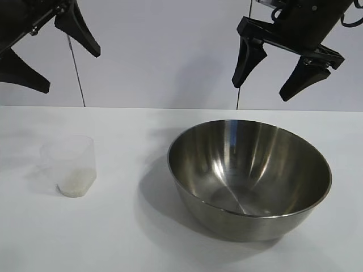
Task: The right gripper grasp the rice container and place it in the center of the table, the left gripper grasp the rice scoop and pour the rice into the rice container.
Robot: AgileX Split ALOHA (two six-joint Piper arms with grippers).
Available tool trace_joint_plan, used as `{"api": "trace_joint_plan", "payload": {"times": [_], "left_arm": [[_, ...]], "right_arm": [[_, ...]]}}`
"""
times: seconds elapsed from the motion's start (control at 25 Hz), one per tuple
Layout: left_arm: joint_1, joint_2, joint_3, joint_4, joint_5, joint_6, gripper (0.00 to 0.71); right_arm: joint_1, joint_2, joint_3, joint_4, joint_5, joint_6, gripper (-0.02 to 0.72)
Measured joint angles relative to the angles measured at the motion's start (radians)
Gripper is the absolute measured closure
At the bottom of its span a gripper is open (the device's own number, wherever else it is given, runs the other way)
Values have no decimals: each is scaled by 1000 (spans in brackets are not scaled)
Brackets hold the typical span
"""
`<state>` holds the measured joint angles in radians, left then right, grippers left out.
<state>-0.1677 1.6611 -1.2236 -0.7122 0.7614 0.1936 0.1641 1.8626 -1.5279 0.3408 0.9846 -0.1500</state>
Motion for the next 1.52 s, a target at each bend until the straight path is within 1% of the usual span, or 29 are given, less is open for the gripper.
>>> {"api": "trace_joint_plan", "payload": {"times": [0.56,0.64,0.72,0.96,1.04,1.24,1.44,1.52], "left_arm": [[0,0,0,0,0,0,16],[0,0,0,0,0,0,16],[0,0,0,0,0,0,16],[0,0,0,0,0,0,16],[0,0,0,0,0,0,16],[0,0,0,0,0,0,16],[0,0,0,0,-2,0,16],[0,0,0,0,-6,0,16]], "right_arm": [[0,0,0,-2,8,0,93],[0,-2,0,-27,31,0,93],[0,-8,0,-66,58,12,93],[0,-57,0,-233,132,62,93],[0,-60,0,-257,143,67,93],[0,-60,6,-265,127,70,93],[0,-60,106,-264,65,70,93],[0,-67,163,-255,27,70,93]]}}
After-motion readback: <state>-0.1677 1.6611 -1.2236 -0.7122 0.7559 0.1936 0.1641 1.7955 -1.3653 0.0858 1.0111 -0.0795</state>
